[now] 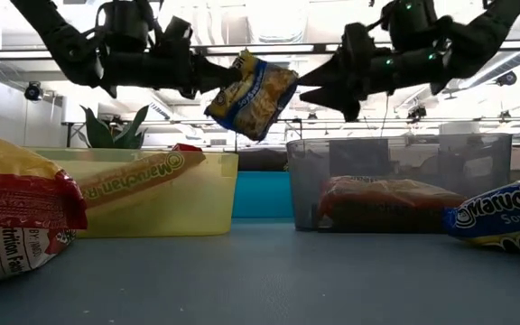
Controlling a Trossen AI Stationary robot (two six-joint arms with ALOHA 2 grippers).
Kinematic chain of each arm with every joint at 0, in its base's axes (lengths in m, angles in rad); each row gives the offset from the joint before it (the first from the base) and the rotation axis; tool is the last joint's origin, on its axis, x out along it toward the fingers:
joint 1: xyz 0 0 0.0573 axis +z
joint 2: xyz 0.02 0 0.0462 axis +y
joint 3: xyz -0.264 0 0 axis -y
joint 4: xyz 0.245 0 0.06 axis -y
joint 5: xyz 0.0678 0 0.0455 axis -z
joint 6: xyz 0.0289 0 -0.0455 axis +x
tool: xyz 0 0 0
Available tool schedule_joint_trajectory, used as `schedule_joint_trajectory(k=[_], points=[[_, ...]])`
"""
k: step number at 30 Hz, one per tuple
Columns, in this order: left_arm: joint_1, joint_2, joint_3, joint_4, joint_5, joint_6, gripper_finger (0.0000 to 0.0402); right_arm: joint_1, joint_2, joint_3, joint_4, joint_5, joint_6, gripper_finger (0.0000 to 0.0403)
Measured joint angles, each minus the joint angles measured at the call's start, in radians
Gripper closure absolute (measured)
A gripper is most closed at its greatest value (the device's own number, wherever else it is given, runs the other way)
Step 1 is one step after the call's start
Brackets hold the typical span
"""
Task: Sort Maruchan noodles
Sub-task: Put the blue noodle pack into the blue bin
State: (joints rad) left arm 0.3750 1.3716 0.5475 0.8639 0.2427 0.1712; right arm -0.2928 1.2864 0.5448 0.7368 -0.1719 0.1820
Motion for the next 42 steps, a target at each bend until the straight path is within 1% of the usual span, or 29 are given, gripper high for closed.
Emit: schedule_joint_trajectory(k=[3, 13, 20, 23, 29, 31, 33, 35, 38, 41, 42], points=[[-0.001, 0.000, 0.007, 0.003, 0.033, -0.022, 0.0393, 0.002, 0.040, 0.020, 0.026, 0.014, -0.023, 0.0202], [-0.001, 0.000, 0.012, 0.021, 0.030, -0.059, 0.0394, 0.027, 0.136, 0.126, 0.029, 0.012, -0.095, 0.0202], [-0.001, 0.000, 0.012, 0.024, 0.030, -0.068, 0.0395, 0.053, 0.155, 0.174, 0.024, 0.014, -0.128, 0.0205], [-0.001, 0.000, 0.012, 0.023, 0.030, -0.073, 0.0394, 0.053, 0.153, 0.179, 0.024, 0.014, -0.121, 0.0229], [-0.001, 0.001, 0.013, 0.021, 0.029, -0.084, 0.0382, 0.053, 0.153, 0.182, 0.023, 0.014, -0.103, 0.0320], [0.000, 0.001, 0.013, 0.020, 0.029, -0.087, 0.0377, 0.053, 0.152, 0.182, 0.022, 0.014, -0.096, 0.0344], [0.000, 0.001, 0.013, 0.020, 0.029, -0.087, 0.0369, 0.053, 0.152, 0.182, 0.021, 0.014, -0.087, 0.0357], [0.000, -0.002, 0.013, 0.017, 0.029, -0.083, 0.0353, 0.053, 0.152, 0.182, 0.020, 0.014, -0.073, 0.0361], [0.001, -0.021, 0.013, 0.007, 0.028, -0.058, 0.0317, 0.053, 0.150, 0.182, 0.021, 0.014, -0.045, 0.0358], [0.002, -0.068, 0.013, -0.023, 0.023, -0.014, 0.0275, 0.053, 0.150, 0.182, 0.021, 0.017, -0.017, 0.0356], [0.002, -0.089, 0.013, -0.040, 0.006, 0.003, 0.0262, 0.054, 0.150, 0.182, 0.021, 0.025, -0.009, 0.0356]])
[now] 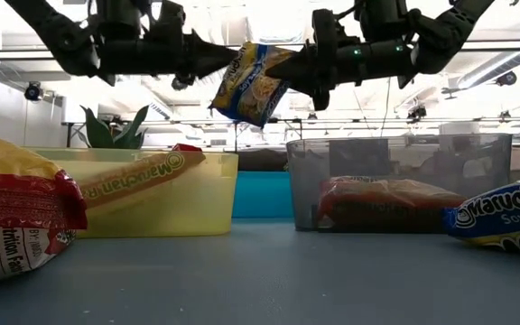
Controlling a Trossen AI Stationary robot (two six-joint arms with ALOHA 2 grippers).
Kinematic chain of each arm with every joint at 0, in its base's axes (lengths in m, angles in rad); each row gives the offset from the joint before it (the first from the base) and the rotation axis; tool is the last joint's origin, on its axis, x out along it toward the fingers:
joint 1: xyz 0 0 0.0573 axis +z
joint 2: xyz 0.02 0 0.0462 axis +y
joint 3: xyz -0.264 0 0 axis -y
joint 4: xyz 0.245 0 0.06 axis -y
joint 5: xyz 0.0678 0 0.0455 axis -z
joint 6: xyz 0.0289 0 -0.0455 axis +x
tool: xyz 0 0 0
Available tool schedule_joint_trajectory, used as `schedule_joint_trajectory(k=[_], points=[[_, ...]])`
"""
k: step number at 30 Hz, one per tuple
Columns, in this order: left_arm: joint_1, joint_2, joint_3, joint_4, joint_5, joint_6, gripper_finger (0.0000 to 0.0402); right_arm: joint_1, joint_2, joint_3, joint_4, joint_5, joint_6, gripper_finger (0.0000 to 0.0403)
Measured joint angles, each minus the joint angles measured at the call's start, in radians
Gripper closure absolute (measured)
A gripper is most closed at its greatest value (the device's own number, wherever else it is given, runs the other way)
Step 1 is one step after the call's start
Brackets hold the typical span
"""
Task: Sort Maruchan noodles
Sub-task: Put the blue noodle pack into the blue bin
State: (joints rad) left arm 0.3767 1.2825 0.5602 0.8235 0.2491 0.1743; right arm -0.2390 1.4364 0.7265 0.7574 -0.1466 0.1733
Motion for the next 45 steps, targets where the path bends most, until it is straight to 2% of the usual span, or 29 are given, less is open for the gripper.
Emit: schedule_joint_trajectory(k=[7, 10, 13, 17, 22, 27, 30, 34, 39, 45], points=[[0.000, -0.174, 0.000, -0.262, -0.261, 0.148, 0.0185, 0.013, 0.002, 0.000, -0.005, 0.151, 0.055, 0.0361], [0.000, -0.238, -0.002, -0.352, -0.371, 0.181, 0.0167, 0.017, 0.003, 0.014, -0.035, 0.261, 0.111, 0.0361], [0.001, -0.278, -0.008, -0.392, -0.422, 0.184, 0.0160, 0.022, 0.003, 0.048, -0.143, 0.334, 0.220, 0.0361], [0.001, -0.293, -0.018, -0.416, -0.415, 0.183, 0.0162, 0.055, 0.006, 0.119, -0.376, 0.408, 0.335, 0.0362], [0.000, -0.265, -0.022, -0.440, -0.367, 0.181, 0.0169, 0.138, 0.006, 0.265, -0.714, 0.631, 0.414, 0.0362], [0.000, -0.232, -0.024, -0.440, -0.343, 0.173, 0.0169, 0.198, 0.006, 0.398, -0.949, 0.750, 0.484, 0.0365], [0.000, -0.220, -0.025, -0.446, -0.303, 0.172, 0.0170, 0.207, 0.006, 0.431, -0.991, 0.756, 0.512, 0.0365], [0.000, -0.219, -0.025, -0.445, -0.288, 0.165, 0.0170, 0.209, 0.005, 0.410, -0.991, 0.760, 0.547, 0.0365], [0.000, -0.219, -0.025, -0.446, -0.288, 0.157, 0.0170, 0.209, 0.040, 0.346, -0.925, 0.778, 0.586, 0.0365], [0.000, -0.217, -0.025, -0.452, -0.289, 0.157, 0.0170, 0.209, 0.102, 0.346, -0.869, 0.775, 0.580, 0.0365]])
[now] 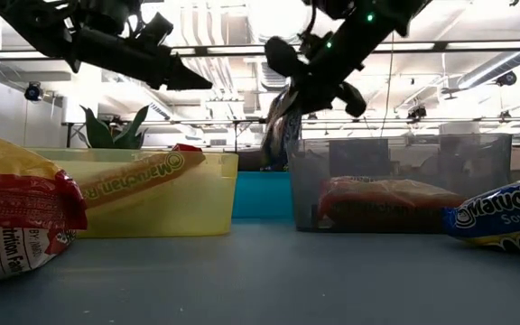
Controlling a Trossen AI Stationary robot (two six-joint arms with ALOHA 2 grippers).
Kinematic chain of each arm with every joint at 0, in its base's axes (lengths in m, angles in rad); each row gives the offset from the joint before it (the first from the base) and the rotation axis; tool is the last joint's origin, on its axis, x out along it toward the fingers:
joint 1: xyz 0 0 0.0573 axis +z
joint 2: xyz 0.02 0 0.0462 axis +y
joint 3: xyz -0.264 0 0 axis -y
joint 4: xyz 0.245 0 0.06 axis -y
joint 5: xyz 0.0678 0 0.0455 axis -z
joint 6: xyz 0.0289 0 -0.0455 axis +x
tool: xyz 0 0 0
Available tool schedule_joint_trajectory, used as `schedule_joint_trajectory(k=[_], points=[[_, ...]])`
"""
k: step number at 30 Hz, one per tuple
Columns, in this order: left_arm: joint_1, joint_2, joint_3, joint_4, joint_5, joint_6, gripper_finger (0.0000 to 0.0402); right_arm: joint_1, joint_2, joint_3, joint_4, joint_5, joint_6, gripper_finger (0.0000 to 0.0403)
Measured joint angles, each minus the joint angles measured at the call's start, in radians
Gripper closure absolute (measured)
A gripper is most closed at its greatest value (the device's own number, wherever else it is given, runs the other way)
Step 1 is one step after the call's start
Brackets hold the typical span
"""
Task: Sort Maruchan noodles
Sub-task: Put the blue noodle pack into the blue bin
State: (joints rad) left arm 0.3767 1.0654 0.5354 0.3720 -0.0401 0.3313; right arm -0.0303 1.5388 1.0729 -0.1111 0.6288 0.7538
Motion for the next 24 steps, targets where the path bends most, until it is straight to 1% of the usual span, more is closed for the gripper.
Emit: schedule_joint_trajectory(k=[6, 24], points=[[0.000, 0.011, 0.000, 0.001, 0.000, 0.000, 0.0170, 0.000, 0.049, 0.022, -0.001, 0.003, -0.002, 0.0365], [0.000, 0.024, 0.000, 0.001, -0.002, 0.000, 0.0170, -0.003, 0.115, 0.019, -0.010, 0.004, -0.008, 0.0365]])
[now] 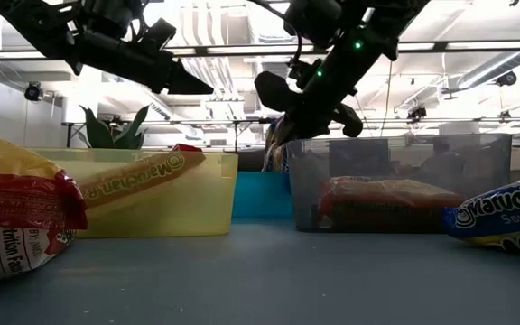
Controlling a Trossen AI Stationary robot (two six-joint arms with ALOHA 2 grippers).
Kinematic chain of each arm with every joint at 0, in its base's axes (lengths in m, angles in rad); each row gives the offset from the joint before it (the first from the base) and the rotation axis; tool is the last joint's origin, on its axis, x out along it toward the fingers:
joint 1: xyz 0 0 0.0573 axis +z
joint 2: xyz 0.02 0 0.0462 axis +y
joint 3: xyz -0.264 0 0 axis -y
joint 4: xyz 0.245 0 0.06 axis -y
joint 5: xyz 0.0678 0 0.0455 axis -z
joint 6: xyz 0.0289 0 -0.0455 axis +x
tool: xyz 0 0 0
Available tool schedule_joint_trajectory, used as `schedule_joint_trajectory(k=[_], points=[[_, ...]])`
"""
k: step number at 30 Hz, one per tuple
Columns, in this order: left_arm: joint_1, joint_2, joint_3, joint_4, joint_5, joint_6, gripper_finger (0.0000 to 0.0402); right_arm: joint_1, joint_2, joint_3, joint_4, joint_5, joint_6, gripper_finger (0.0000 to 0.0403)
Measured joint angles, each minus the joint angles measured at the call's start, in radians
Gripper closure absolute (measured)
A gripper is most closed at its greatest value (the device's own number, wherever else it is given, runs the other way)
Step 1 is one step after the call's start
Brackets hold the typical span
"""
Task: Sort Maruchan noodles
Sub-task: Put the blue noodle pack into the blue bin
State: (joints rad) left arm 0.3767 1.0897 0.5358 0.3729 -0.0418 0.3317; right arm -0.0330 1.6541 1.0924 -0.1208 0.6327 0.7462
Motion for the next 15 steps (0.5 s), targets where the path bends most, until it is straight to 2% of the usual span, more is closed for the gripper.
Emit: schedule_joint_trajectory(k=[15], points=[[0.000, 0.000, 0.000, 0.000, 0.000, 0.000, 0.0170, 0.000, 0.001, 0.000, -0.002, 0.025, -0.040, 0.0365]])
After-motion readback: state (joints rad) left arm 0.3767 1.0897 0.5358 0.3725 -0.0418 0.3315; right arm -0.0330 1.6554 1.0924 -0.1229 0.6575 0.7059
